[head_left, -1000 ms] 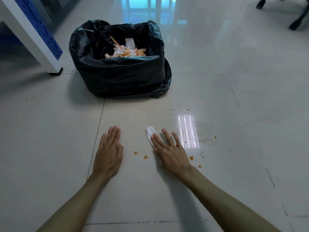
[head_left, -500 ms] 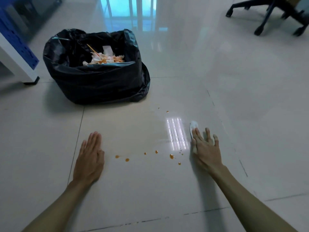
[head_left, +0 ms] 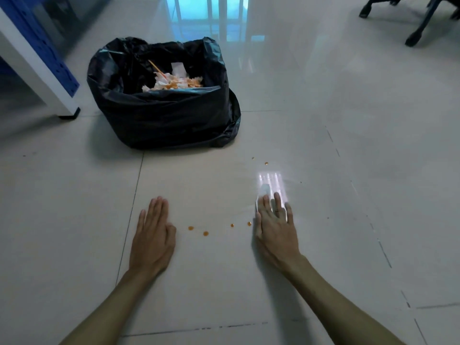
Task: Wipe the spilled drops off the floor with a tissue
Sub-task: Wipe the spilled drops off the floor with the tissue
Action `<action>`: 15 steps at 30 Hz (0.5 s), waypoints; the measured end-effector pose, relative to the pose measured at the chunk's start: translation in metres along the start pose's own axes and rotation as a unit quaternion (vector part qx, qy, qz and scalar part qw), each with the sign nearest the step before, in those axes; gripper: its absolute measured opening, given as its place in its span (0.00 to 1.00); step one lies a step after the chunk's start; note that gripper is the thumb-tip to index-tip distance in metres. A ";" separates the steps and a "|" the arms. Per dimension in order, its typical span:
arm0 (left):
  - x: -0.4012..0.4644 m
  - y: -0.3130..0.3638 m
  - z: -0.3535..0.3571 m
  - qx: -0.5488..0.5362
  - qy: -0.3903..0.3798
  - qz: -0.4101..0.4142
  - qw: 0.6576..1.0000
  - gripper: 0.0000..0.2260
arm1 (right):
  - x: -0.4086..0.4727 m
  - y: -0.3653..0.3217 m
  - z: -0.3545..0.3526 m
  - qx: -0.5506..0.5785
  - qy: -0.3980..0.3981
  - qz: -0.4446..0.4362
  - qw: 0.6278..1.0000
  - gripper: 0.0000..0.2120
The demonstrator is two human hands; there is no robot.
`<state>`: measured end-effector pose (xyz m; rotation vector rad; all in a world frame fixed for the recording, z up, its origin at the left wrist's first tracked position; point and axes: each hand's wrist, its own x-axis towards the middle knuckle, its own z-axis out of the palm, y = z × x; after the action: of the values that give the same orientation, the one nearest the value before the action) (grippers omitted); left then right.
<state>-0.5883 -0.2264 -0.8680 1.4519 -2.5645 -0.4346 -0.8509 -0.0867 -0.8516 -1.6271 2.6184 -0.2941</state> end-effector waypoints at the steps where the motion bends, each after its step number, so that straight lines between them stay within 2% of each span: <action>1: 0.000 0.000 -0.001 -0.001 0.000 0.000 1.000 0.29 | 0.002 -0.011 0.004 0.002 0.001 -0.017 1.000 0.26; 5: 0.003 0.001 -0.002 -0.009 0.006 0.001 1.000 0.29 | 0.012 -0.054 0.016 0.017 -0.008 -0.101 0.995 0.25; 9: 0.005 -0.005 -0.002 -0.021 0.012 -0.006 1.000 0.29 | 0.013 -0.109 0.031 0.030 -0.028 -0.223 0.974 0.26; 15: 0.004 -0.005 -0.001 -0.029 0.020 0.001 0.999 0.27 | -0.011 -0.134 0.036 0.025 -0.035 -0.301 0.953 0.24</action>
<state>-0.5857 -0.2327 -0.8690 1.4226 -2.5008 -0.4720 -0.7225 -0.1398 -0.8626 -2.3274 1.9775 -0.3073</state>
